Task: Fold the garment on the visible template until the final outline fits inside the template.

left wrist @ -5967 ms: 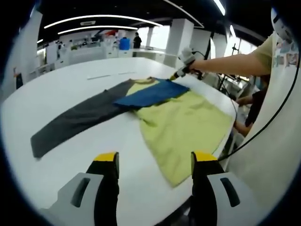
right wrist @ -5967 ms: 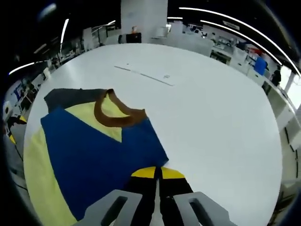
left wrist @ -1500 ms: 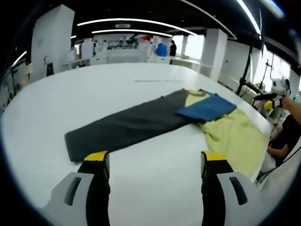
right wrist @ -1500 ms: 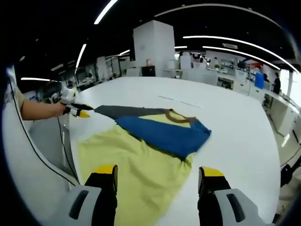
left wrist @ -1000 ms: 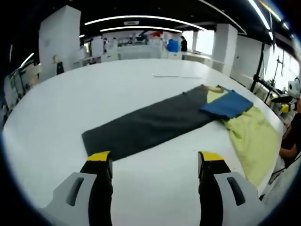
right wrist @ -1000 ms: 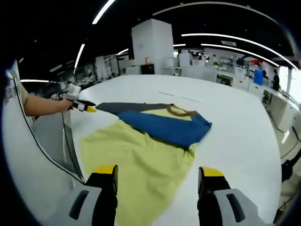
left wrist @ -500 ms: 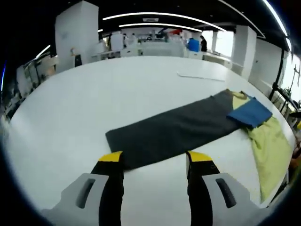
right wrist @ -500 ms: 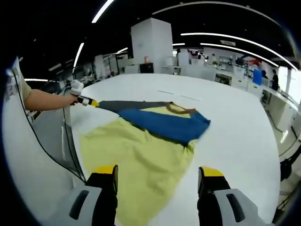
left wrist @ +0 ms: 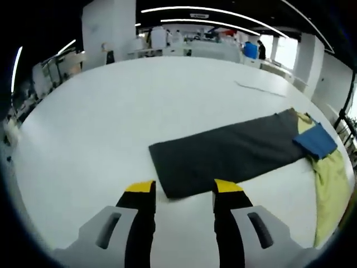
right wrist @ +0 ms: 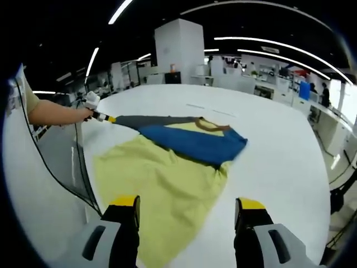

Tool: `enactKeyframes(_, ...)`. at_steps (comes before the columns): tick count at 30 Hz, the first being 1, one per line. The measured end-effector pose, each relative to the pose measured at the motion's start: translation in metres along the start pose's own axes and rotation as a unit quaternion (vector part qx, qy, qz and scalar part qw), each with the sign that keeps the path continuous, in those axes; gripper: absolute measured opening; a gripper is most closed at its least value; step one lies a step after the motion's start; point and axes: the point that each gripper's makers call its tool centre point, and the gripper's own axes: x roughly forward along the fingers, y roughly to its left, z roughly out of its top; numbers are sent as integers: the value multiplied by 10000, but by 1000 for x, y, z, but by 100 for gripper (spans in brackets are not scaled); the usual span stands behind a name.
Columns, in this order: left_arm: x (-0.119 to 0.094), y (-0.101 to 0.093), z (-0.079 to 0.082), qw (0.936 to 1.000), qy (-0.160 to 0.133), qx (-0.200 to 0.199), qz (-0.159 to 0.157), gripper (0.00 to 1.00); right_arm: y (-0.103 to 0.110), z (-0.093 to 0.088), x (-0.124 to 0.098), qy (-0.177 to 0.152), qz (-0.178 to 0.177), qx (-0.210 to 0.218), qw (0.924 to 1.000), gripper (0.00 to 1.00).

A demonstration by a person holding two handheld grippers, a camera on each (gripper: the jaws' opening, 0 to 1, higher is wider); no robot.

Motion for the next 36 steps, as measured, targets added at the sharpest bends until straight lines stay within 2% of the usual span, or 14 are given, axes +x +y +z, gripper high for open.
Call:
enactKeyframes(4, 2, 2, 2, 9999, 19, -102, 17, 32, -2, 0, 0, 25, -8, -2, 10000, 67)
enactKeyframes(9, 9, 4, 0, 9997, 190, -139, -3, 26, -4, 2, -2, 31, -30, -16, 10000, 67)
enactKeyframes(13, 10, -4, -3, 9994, 295, -148, -48, 25, -6, 2, -3, 55, -46, -40, 10000, 67)
enactKeyframes(19, 13, -3, 0, 9994, 355, -40, 30, 20, -7, 1, -3, 89, -50, -51, 9999, 67)
enactKeyframes(22, 14, -2, -1, 9987, 454, 245, 24, 14, -9, 1, -2, 110, -65, -56, 9999, 67)
enactKeyframes(29, 14, 8, -1, 9986, 477, 215, 99, 1, -9, -1, -1, 125, -66, -61, 9999, 67)
enactKeyframes(36, 12, 11, 0, 9979, 581, 261, 155, 0, -11, -3, -2, 153, -82, -40, 9998, 67)
